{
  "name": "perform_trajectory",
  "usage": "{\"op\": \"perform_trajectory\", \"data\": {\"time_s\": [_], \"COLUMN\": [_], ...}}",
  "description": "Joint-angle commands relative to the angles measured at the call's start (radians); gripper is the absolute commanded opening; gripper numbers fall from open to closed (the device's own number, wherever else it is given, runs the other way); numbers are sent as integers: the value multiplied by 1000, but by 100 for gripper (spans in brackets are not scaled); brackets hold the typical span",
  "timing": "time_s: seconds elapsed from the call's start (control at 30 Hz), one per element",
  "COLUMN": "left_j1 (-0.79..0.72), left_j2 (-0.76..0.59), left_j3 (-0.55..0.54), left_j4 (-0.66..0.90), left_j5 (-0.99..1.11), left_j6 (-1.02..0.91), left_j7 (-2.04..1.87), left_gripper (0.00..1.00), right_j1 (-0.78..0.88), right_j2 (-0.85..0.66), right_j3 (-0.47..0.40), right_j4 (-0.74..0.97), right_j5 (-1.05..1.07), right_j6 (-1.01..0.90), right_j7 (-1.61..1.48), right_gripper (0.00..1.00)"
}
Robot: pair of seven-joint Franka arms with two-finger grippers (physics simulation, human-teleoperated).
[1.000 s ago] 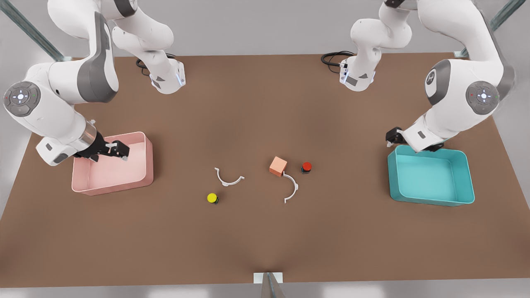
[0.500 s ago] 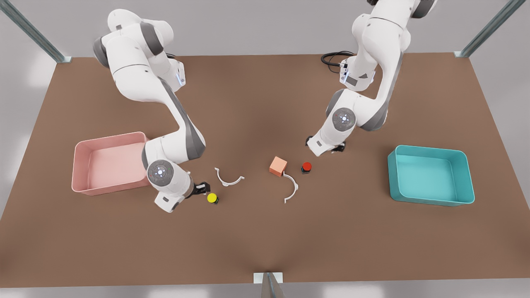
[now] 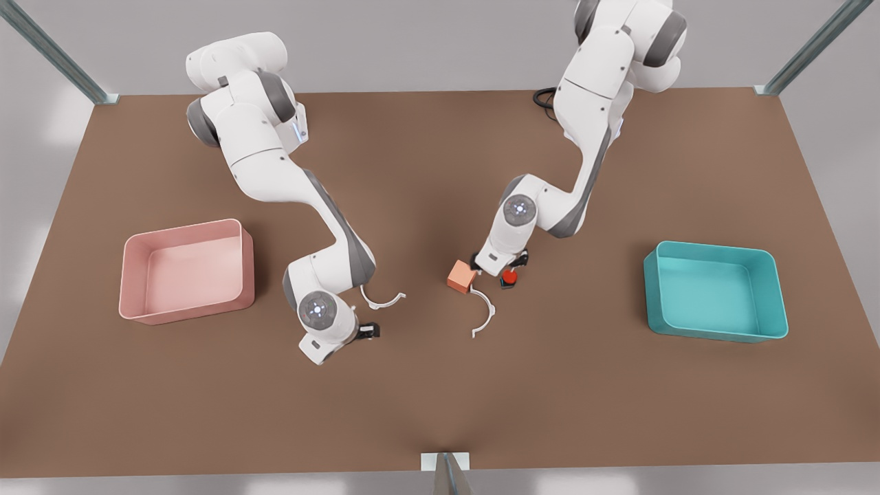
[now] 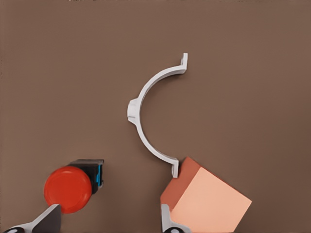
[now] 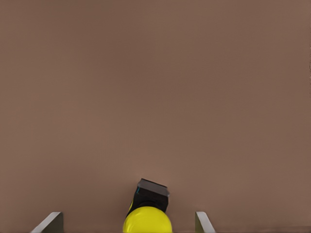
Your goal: Place the red button in the blue storage box with the left arm, and place the yellow button in the pink storage box with the right arm
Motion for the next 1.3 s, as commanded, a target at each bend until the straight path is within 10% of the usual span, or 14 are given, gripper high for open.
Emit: {"op": "perform_trajectory", "data": {"time_s": [0.0,0.47,0.73,1.27], "left_j1": [3,4,14,12], "left_j2": [-8,-19,53,64], "left_j3": [1,40,38,35], "left_j4": [-7,-43,0,6], "left_j5": [2,4,1,1], "left_j6": [28,-50,-38,-32], "left_j7": [-321,-329,-330,-330], "left_gripper": [100,100,99,52], "right_j1": [-1,-5,-9,-32], "right_j2": [-1,-18,-16,-65], "right_j3": [0,12,12,7], "right_j4": [-14,-189,-193,-184], "right_j5": [1,1,-2,0], "right_j6": [5,112,189,184], "right_j7": [285,472,460,377], "right_gripper": [100,99,60,46]}}
